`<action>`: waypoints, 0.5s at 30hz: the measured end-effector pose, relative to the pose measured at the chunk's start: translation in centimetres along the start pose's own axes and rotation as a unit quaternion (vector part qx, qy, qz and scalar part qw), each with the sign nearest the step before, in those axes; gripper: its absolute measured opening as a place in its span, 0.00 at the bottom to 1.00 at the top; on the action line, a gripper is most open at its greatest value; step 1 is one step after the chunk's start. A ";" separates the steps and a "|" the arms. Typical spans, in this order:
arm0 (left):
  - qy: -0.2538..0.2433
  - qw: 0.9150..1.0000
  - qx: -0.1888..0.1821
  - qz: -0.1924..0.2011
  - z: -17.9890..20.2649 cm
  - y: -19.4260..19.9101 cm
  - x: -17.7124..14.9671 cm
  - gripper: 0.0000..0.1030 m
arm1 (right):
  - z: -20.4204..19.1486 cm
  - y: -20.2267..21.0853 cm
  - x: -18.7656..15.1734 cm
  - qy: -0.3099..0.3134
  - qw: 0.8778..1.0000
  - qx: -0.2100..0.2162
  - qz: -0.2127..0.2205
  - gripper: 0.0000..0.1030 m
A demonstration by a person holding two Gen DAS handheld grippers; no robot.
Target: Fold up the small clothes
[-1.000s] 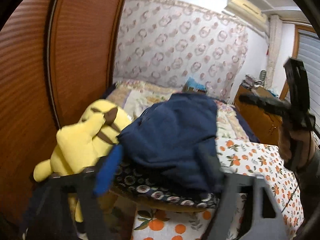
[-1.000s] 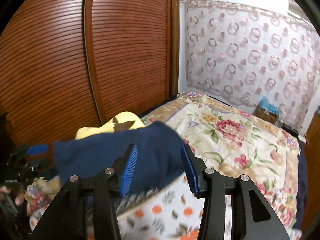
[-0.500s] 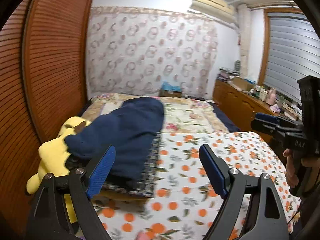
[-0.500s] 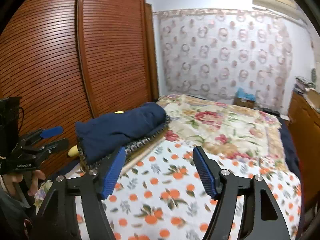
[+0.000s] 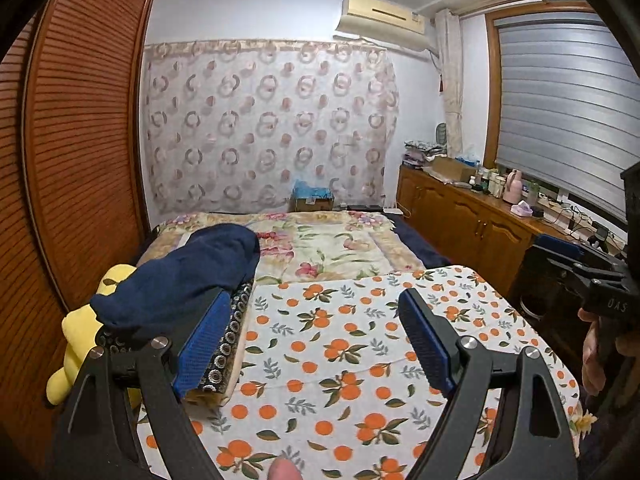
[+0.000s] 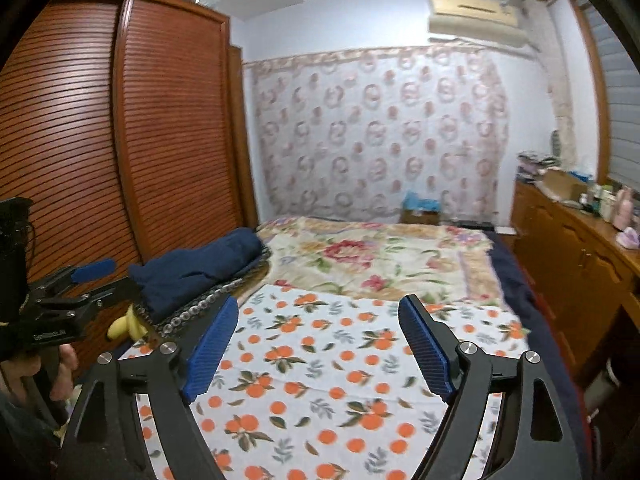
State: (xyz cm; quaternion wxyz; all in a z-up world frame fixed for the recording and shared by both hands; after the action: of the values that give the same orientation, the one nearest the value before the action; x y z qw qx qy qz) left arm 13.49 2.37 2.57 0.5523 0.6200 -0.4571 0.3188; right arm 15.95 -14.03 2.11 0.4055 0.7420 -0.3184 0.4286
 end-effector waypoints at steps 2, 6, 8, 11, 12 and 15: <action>0.000 1.000 -0.004 0.002 0.6 0.3 0.4 0.84 | 0.0 1.0 -0.2 -0.004 1.000 -0.011 0.010 0.82; -0.011 1.000 0.000 -0.002 1.4 0.6 0.9 0.84 | -0.5 2.4 -0.7 -0.012 0.999 -0.025 0.021 0.82; -0.018 1.000 0.004 -0.001 1.8 0.8 1.2 0.84 | -0.9 2.5 -0.9 -0.016 0.999 -0.027 0.023 0.82; -0.022 1.000 0.011 0.002 2.2 1.3 1.8 0.84 | -1.3 3.1 -1.0 -0.020 0.999 -0.039 0.030 0.82; -0.023 1.000 0.012 0.003 2.3 1.4 1.9 0.84 | -1.3 3.2 -0.9 -0.021 0.998 -0.041 0.032 0.82; -0.025 1.000 0.017 0.010 2.3 2.1 2.4 0.84 | -1.9 3.9 -1.2 -0.023 0.998 -0.038 0.036 0.85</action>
State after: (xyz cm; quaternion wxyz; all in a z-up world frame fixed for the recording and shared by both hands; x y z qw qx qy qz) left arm 12.17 -0.36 5.12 0.5273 0.6321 -0.4713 0.3166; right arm 11.50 -14.04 2.95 0.4106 0.7235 -0.3703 0.4133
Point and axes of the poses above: each gripper's, at about its wrist camera, not at the fingertips, and y roughly against the way its jaws point, z to its right, x to its top, the point moved 7 cm from there along -y, roughly the way its jaws point, and after that the axes turned 15 degrees about -y, right-handed, at the moved point
